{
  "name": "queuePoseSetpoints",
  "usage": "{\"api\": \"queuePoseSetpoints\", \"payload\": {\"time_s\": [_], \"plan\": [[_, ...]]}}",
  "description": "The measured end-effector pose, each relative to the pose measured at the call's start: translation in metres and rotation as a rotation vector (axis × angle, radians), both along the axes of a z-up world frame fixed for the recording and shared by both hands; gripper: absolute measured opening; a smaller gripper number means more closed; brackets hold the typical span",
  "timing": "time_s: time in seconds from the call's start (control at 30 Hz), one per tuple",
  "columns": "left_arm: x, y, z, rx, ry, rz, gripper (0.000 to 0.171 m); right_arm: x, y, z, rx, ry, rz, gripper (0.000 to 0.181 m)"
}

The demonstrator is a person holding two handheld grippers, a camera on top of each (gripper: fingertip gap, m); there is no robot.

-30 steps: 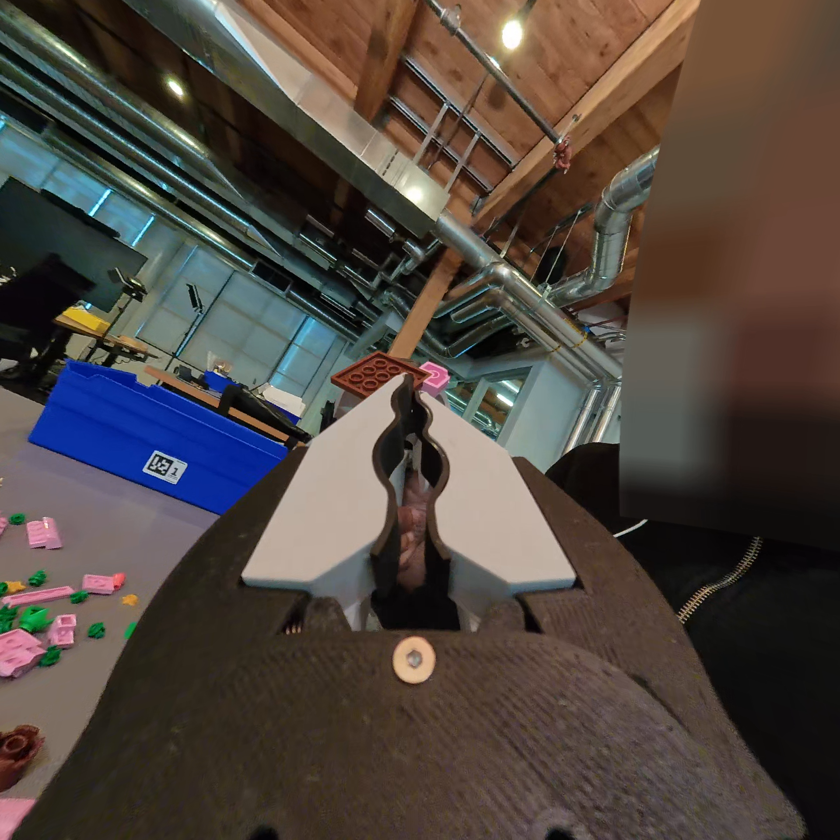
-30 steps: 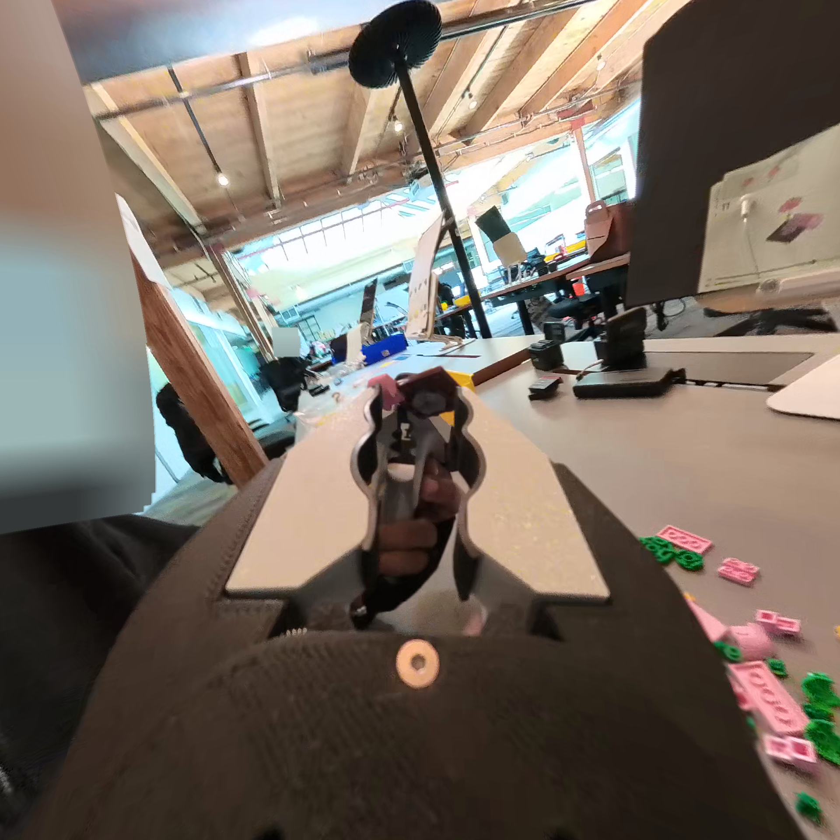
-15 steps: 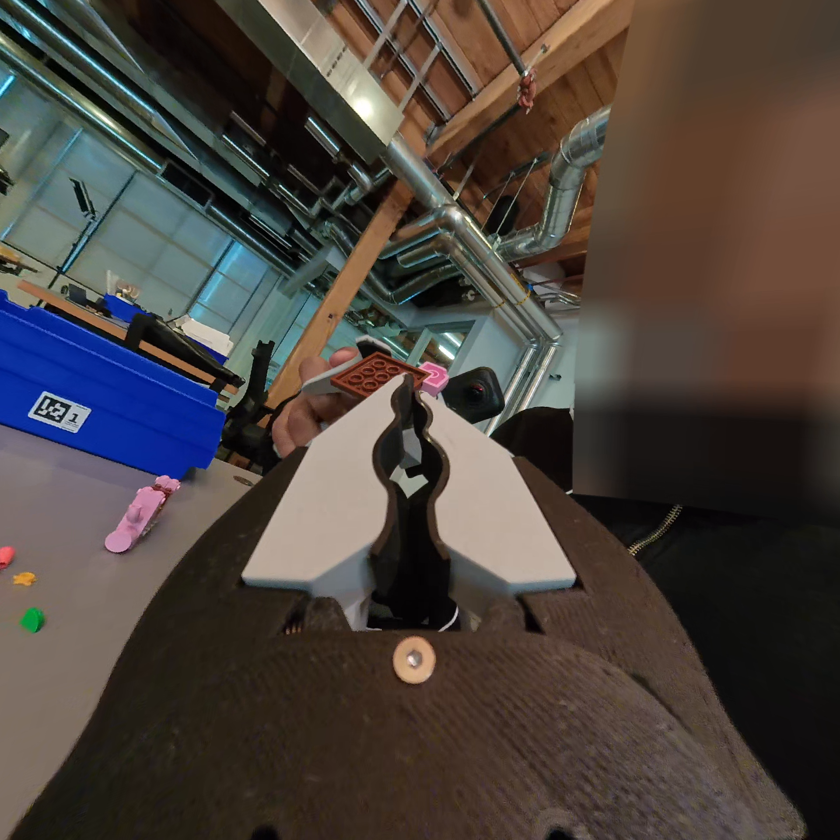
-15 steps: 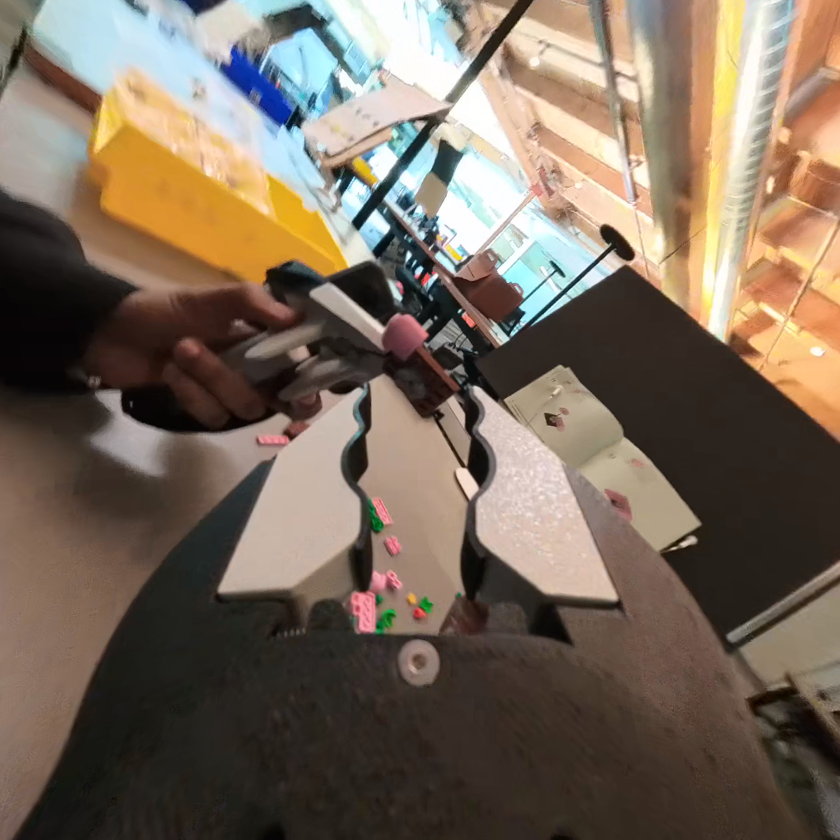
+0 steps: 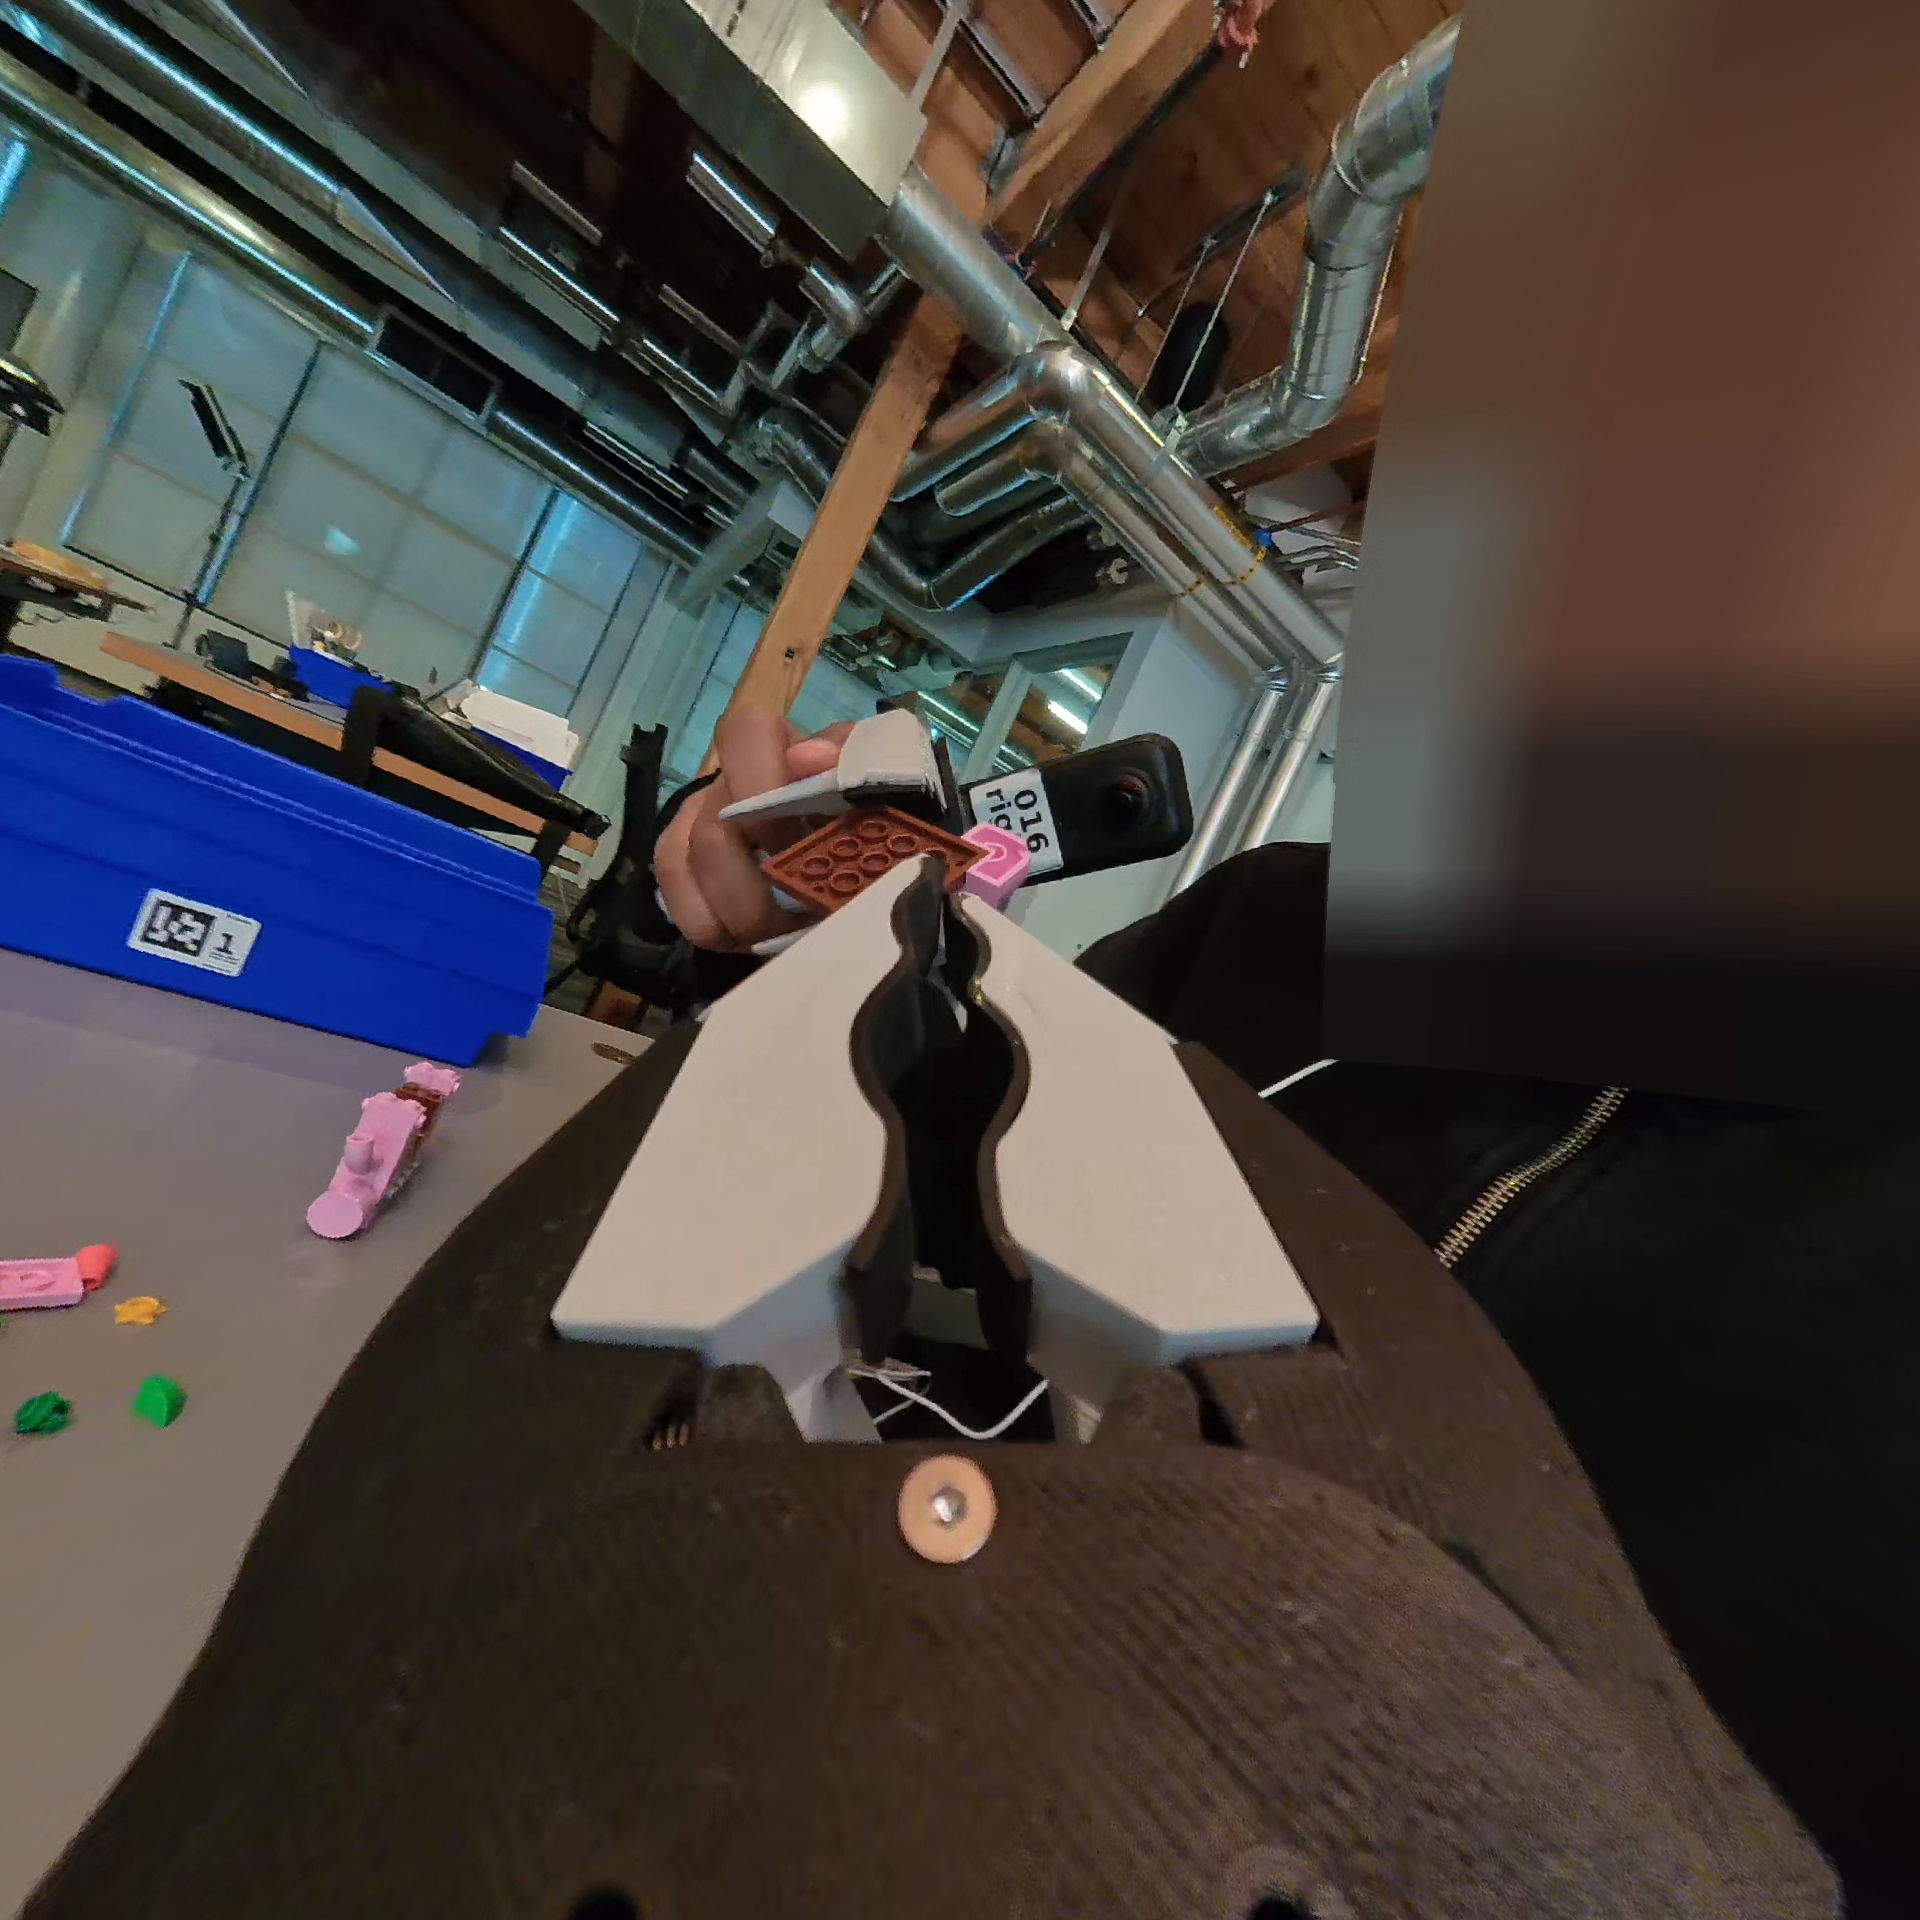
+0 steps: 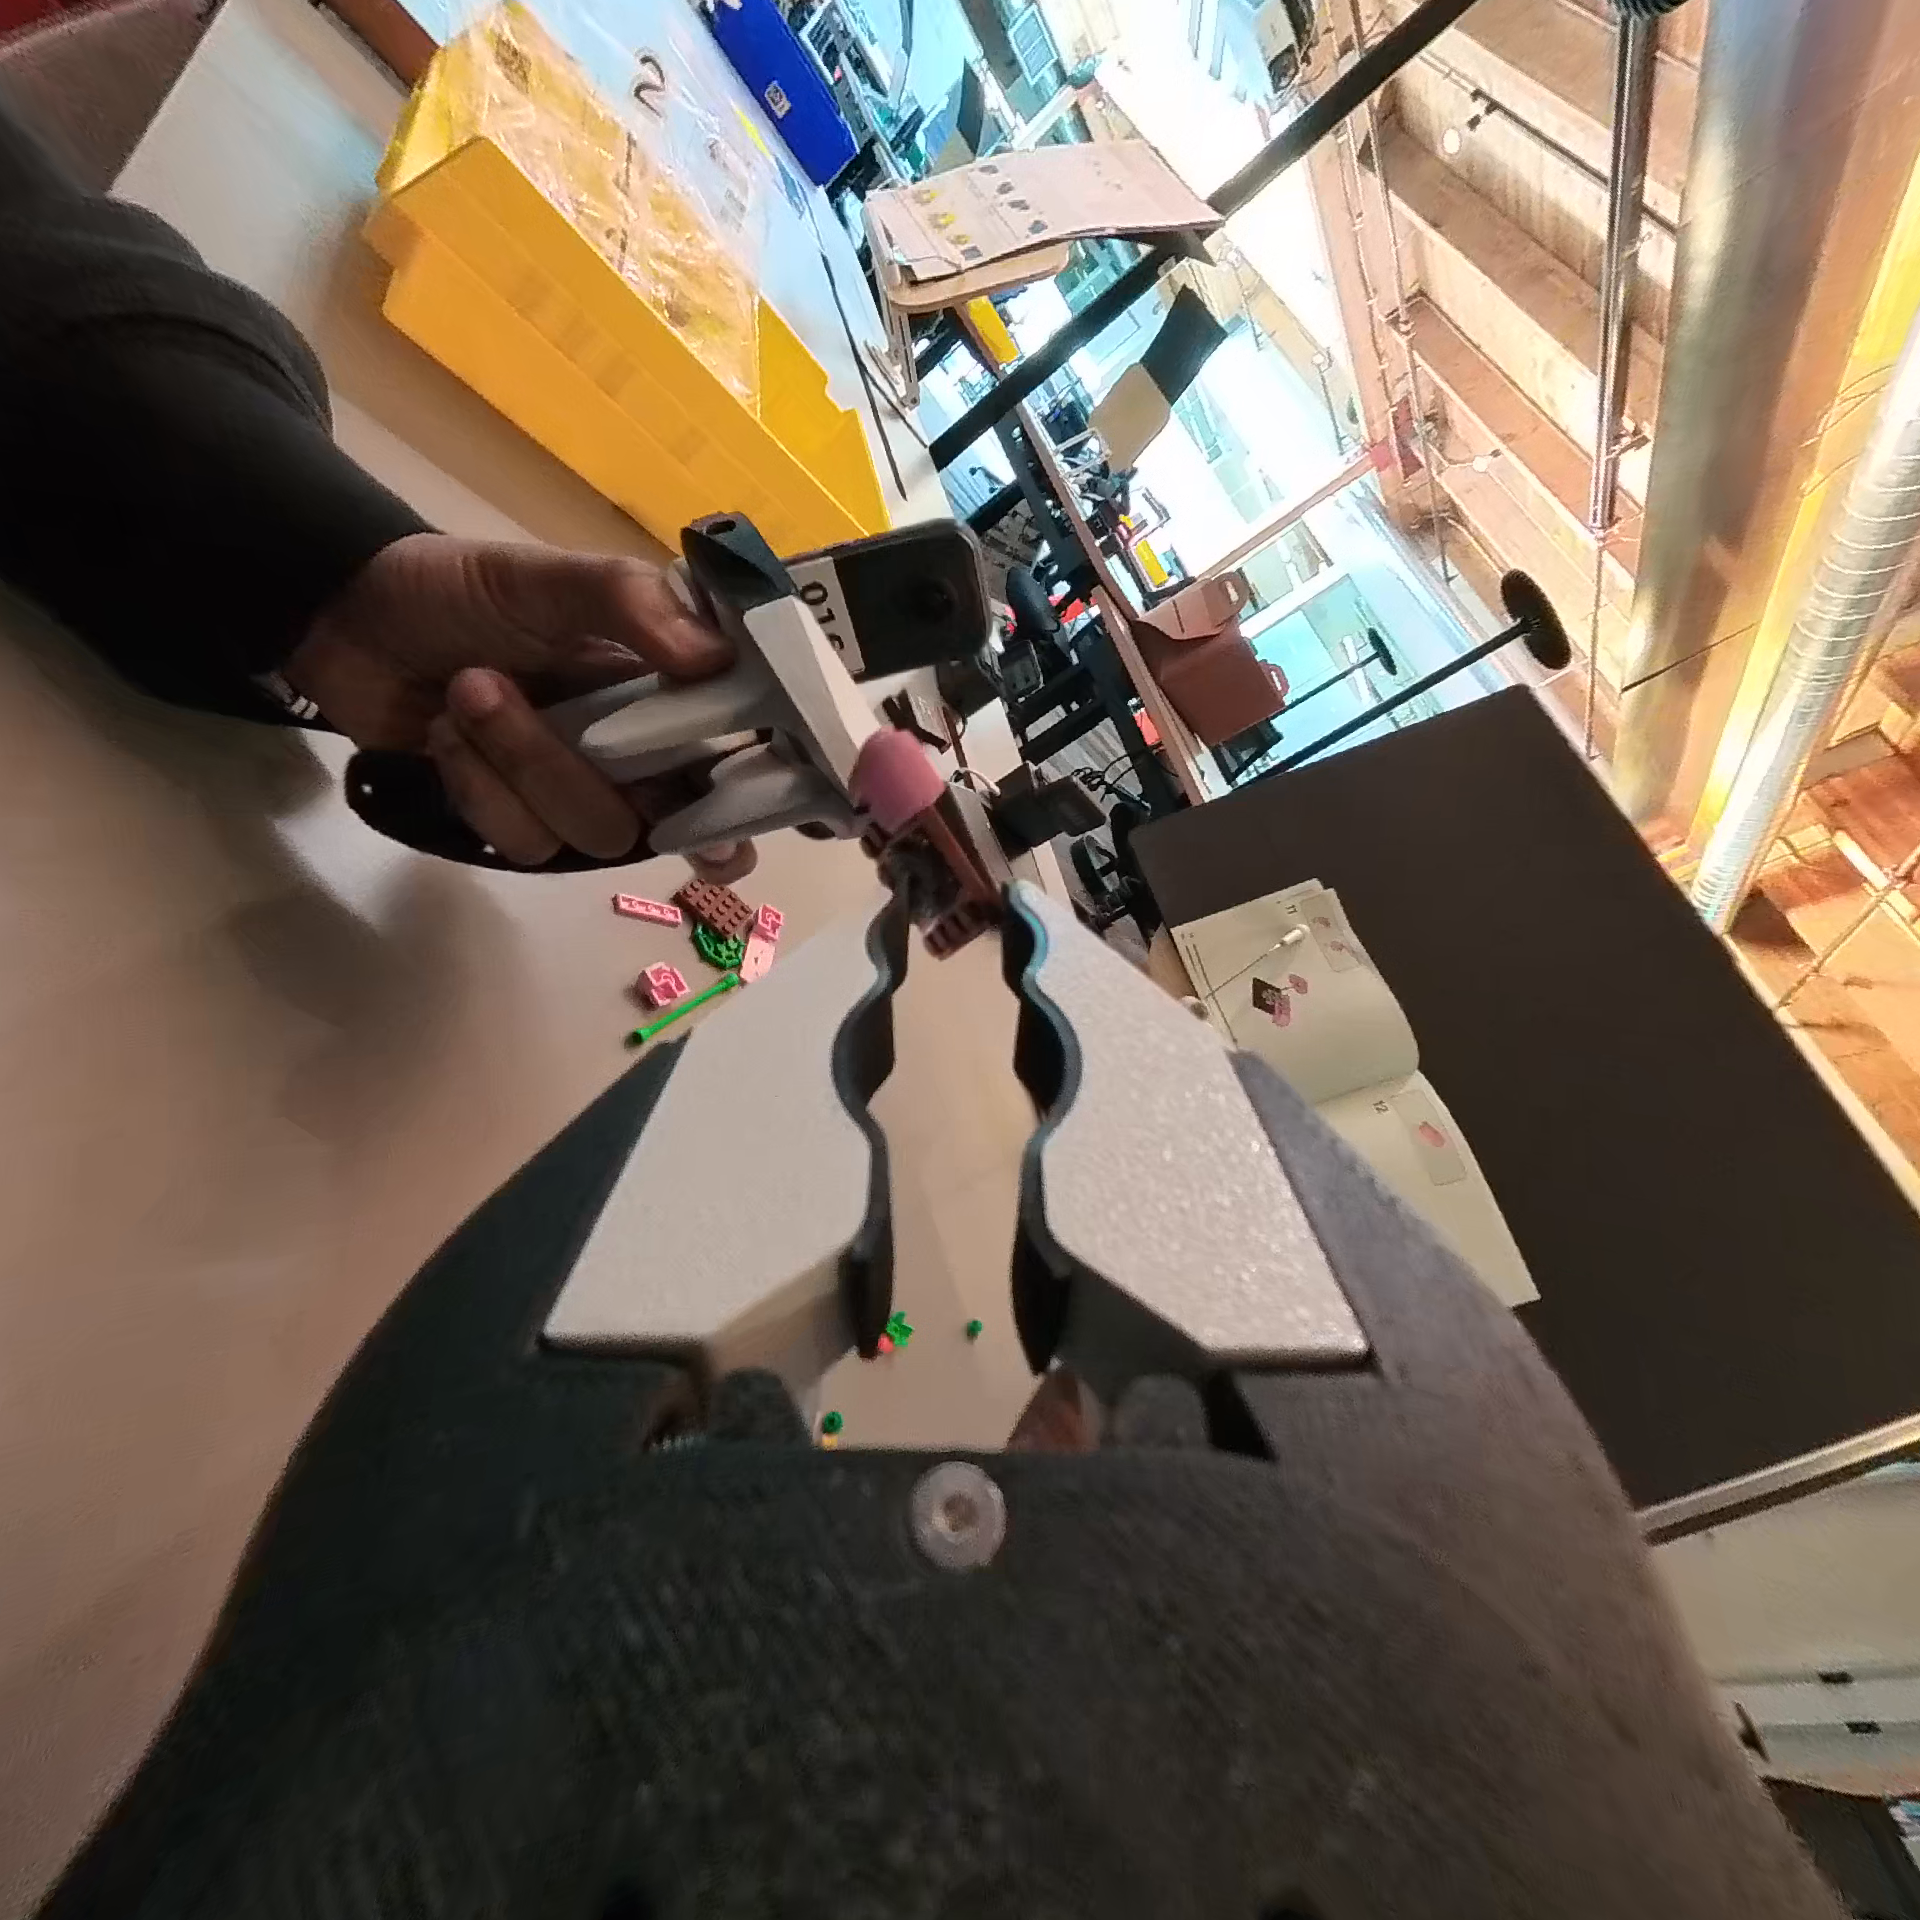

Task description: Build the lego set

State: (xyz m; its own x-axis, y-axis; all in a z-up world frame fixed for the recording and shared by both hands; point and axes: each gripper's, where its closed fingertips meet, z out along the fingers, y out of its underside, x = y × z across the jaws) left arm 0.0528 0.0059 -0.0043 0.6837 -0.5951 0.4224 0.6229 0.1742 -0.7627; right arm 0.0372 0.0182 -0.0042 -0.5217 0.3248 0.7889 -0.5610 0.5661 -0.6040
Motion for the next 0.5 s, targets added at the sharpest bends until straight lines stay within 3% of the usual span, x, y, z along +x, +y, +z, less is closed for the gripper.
{"api": "queuePoseSetpoints", "payload": {"time_s": [0.13, 0.23, 0.37, 0.5], "plan": [[-0.005, -0.007, 0.007, 0.044, 0.05, 0.098, 0.02, -0.008, 0.003, 0.007, -0.084, -0.059, -0.042, 0.015], [-0.011, -0.008, 0.008, 0.025, 0.184, 0.295, 0.043, -0.02, 0.009, 0.0, -0.195, -0.294, -0.096, 0.016], [-0.02, 0.007, -0.01, -0.145, 0.442, 0.563, 0.043, -0.025, 0.01, -0.022, -0.297, -0.681, -0.113, 0.015], [-0.02, 0.017, -0.023, -0.217, 0.42, 0.53, 0.037, -0.025, 0.006, -0.027, -0.408, -0.86, -0.09, 0.015]]}}
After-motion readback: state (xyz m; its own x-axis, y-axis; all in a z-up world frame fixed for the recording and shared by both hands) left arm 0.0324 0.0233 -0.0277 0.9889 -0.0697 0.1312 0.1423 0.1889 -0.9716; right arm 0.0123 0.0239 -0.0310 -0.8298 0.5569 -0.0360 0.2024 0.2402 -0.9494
